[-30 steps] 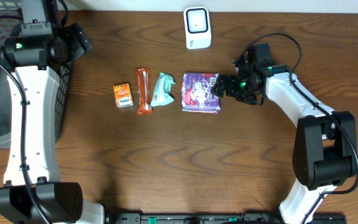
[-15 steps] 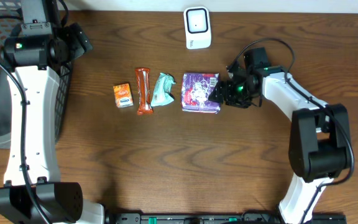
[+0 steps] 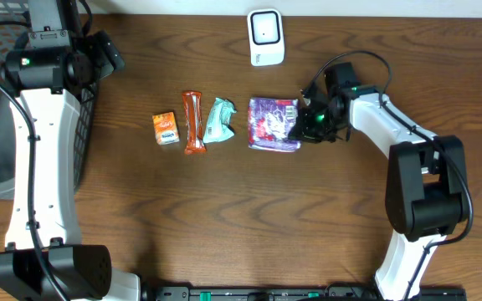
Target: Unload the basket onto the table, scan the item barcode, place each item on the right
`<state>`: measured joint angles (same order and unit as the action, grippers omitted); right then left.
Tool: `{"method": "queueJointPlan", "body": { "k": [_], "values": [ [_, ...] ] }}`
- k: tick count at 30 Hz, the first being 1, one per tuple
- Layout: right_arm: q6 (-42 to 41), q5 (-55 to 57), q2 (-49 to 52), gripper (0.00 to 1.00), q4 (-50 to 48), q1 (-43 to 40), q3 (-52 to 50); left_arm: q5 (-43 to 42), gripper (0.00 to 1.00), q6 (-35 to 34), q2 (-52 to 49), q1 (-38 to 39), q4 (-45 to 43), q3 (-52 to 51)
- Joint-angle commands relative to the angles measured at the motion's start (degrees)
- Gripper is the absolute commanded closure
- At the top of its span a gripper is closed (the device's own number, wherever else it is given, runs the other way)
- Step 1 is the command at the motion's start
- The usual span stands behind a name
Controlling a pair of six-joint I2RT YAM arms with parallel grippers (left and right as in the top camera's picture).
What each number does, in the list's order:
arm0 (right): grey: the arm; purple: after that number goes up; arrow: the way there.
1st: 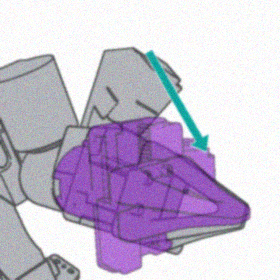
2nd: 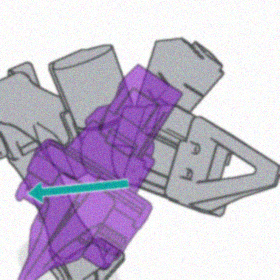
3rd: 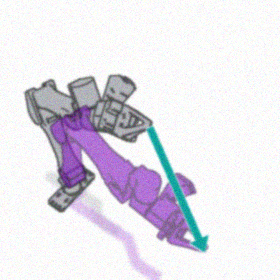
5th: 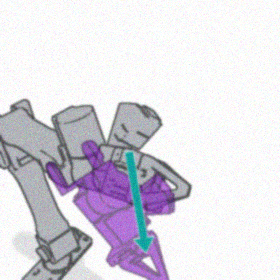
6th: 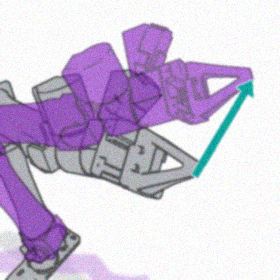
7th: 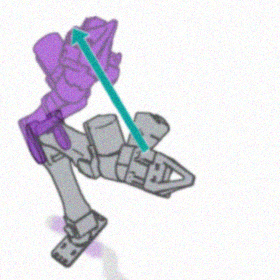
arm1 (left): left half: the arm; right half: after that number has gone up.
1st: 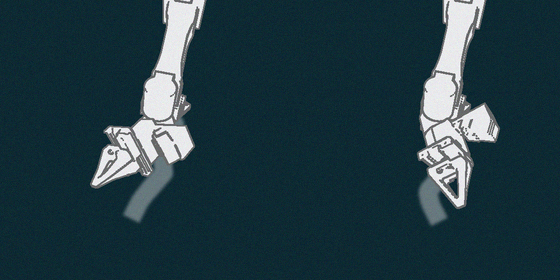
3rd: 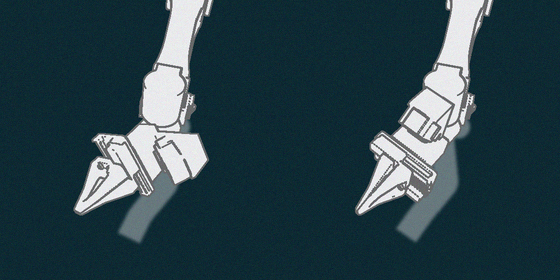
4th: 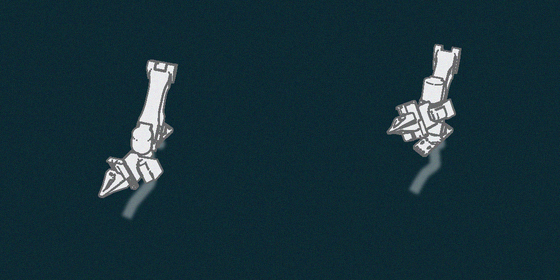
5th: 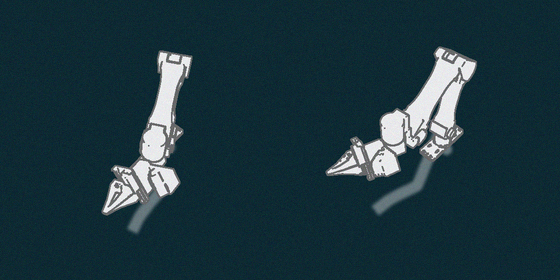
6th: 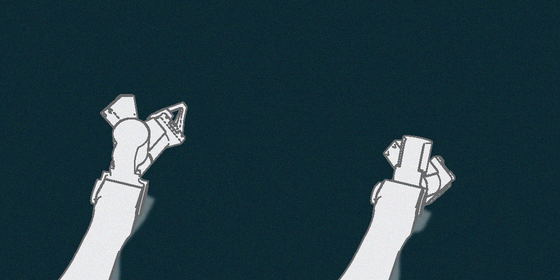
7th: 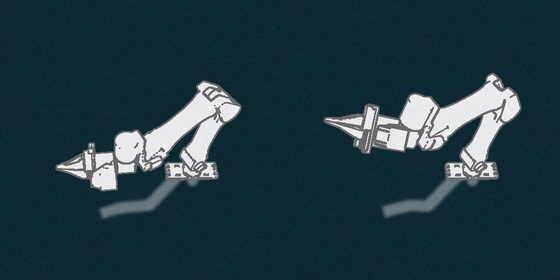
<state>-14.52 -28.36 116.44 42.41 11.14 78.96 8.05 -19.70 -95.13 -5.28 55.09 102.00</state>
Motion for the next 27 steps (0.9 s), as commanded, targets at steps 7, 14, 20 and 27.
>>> {"method": "queueJointPlan", "body": {
  "k": [7,14,20,27],
  "values": [
    [-1.9,40.8,-4.1,0.99,12.6,1.7,12.2,1.2,0.02,-0.6,0.7,-0.8,0.1,0.3],
    [-2.8,59.1,-3.9,0.99,14.0,5.1,12.0,1.2,0.02,-0.6,0.7,-0.8,0.1,0.3],
    [-2.8,53.6,-3.9,0.84,13.5,5.9,12.0,1.2,0.02,-0.6,0.7,-0.8,0.1,0.3],
    [2.1,38.4,-3.9,0.43,12.2,1.7,12.0,1.2,0.02,-0.6,0.7,-0.8,0.1,0.3]
  ]
}}
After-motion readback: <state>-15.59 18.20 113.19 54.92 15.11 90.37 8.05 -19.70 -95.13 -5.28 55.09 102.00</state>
